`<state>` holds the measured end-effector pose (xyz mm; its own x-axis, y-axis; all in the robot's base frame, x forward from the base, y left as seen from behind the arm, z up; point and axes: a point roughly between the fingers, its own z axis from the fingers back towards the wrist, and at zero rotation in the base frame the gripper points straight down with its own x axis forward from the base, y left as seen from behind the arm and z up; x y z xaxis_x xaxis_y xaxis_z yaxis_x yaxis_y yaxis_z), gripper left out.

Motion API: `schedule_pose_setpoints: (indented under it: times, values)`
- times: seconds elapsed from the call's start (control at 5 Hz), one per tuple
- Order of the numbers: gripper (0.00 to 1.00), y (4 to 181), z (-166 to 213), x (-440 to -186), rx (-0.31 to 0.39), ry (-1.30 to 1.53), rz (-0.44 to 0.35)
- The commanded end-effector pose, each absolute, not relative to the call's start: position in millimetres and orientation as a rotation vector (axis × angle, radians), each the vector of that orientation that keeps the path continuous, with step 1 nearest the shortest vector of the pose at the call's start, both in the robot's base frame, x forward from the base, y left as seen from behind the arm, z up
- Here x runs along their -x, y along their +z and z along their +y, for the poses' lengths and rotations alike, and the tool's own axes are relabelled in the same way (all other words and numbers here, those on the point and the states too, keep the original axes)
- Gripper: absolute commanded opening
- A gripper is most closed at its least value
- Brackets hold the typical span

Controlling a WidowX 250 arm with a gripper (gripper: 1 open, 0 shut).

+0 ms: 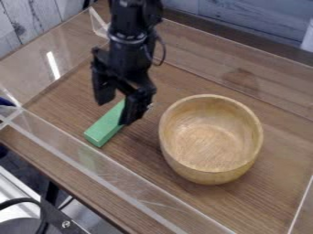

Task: Put the green block in the brown bowl

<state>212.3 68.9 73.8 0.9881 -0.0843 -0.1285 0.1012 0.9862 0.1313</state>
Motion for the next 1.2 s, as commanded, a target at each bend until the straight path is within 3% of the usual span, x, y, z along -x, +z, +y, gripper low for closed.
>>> schedule_pose_setpoints:
  times: [0.0,0.2,0.4,0.6,0.8,1.0]
  values:
    - [1.00,68.2,81.0,-218.7,-0.116,-0.134,0.096]
    - [1.00,55.8,85.9,-219.2,-0.078,-0.178,0.109]
    - [0.00,67.8,83.7,-217.8,-0.079,-0.188,0.045]
    - [1.00,82.3,81.1,-216.8,-0.077,-0.189,-0.009]
    - [0.00,74.3,83.5,-219.0,-0.092,-0.207,-0.025]
    - [1.00,67.2,84.9,-220.1,-0.103,-0.224,-0.036]
